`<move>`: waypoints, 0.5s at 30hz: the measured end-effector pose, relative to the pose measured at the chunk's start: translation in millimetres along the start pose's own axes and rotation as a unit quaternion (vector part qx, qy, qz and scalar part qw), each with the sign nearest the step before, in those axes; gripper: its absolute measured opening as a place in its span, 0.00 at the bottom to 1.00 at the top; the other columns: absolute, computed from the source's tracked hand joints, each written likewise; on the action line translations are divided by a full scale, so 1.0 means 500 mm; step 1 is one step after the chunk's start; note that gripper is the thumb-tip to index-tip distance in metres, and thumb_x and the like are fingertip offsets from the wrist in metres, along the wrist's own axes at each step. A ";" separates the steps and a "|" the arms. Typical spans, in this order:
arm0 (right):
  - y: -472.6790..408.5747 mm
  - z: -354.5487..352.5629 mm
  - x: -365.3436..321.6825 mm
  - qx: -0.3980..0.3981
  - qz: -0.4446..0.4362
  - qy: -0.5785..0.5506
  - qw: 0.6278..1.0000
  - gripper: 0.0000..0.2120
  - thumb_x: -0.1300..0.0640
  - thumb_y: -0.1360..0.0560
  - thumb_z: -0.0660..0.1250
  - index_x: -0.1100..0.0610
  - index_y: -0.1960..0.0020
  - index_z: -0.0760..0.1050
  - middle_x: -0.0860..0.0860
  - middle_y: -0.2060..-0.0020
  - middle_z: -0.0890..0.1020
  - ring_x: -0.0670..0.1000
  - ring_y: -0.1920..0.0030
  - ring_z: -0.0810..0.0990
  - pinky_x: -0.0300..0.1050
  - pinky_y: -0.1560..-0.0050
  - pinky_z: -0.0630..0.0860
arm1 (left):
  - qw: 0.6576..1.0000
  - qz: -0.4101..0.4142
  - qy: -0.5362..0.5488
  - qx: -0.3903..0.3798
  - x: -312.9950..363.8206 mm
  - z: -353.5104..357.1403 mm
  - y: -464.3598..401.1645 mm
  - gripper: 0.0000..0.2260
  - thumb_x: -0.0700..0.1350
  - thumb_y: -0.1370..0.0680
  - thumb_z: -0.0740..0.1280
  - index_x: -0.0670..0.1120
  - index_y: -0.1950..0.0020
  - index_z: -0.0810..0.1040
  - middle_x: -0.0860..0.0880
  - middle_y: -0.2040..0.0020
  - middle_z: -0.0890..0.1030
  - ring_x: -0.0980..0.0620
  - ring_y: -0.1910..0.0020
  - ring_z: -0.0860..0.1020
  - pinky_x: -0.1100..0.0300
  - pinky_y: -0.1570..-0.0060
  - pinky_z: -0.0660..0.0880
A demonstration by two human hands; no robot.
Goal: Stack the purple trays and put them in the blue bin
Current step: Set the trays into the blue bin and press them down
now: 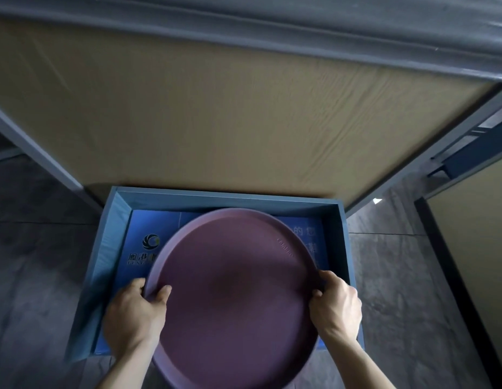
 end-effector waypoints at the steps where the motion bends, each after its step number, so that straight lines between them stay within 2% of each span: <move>1: -0.002 0.002 -0.001 0.000 -0.001 0.011 1.000 0.21 0.63 0.28 0.67 0.50 0.36 0.77 0.55 0.48 0.83 0.62 0.48 0.80 0.49 0.53 0.74 | 1.000 0.002 0.000 0.003 0.001 -0.001 0.001 0.18 0.55 0.31 0.75 0.43 0.50 0.81 0.40 0.53 0.84 0.36 0.53 0.81 0.51 0.61 0.71; 3: -0.004 0.005 -0.003 0.003 -0.002 0.042 0.999 0.20 0.63 0.29 0.65 0.49 0.39 0.77 0.54 0.50 0.83 0.62 0.50 0.80 0.47 0.58 0.71 | 1.000 0.007 0.000 0.007 0.004 -0.001 0.003 0.17 0.54 0.31 0.75 0.43 0.51 0.81 0.40 0.54 0.84 0.36 0.54 0.80 0.51 0.61 0.70; 7: -0.010 0.007 -0.015 0.002 -0.021 0.124 0.992 0.12 0.63 0.31 0.62 0.50 0.52 0.75 0.50 0.59 0.81 0.58 0.57 0.81 0.44 0.63 0.67 | 1.000 0.014 0.001 0.005 0.006 0.003 0.002 0.16 0.54 0.31 0.75 0.44 0.53 0.80 0.41 0.56 0.84 0.36 0.55 0.81 0.52 0.62 0.70; 11: -0.013 0.010 -0.025 0.000 -0.042 0.169 0.985 0.10 0.63 0.29 0.60 0.50 0.55 0.74 0.49 0.59 0.81 0.56 0.57 0.81 0.44 0.65 0.67 | 1.000 0.020 0.005 0.006 0.005 0.001 -0.002 0.15 0.54 0.31 0.75 0.44 0.54 0.79 0.41 0.57 0.84 0.36 0.56 0.81 0.53 0.62 0.70; 15: -0.017 0.016 -0.019 0.000 -0.036 0.138 0.990 0.09 0.64 0.32 0.61 0.52 0.56 0.73 0.51 0.62 0.80 0.58 0.58 0.80 0.44 0.64 0.68 | 1.000 0.018 0.004 0.005 0.000 0.008 -0.007 0.16 0.55 0.31 0.75 0.45 0.53 0.79 0.42 0.57 0.84 0.37 0.56 0.81 0.51 0.61 0.73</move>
Point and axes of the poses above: each hand's wrist, its own y-axis away from the middle knuckle, its own z-axis out of the palm, x = y × z, the point moved 10 cm from there along -y, towards the middle knuckle
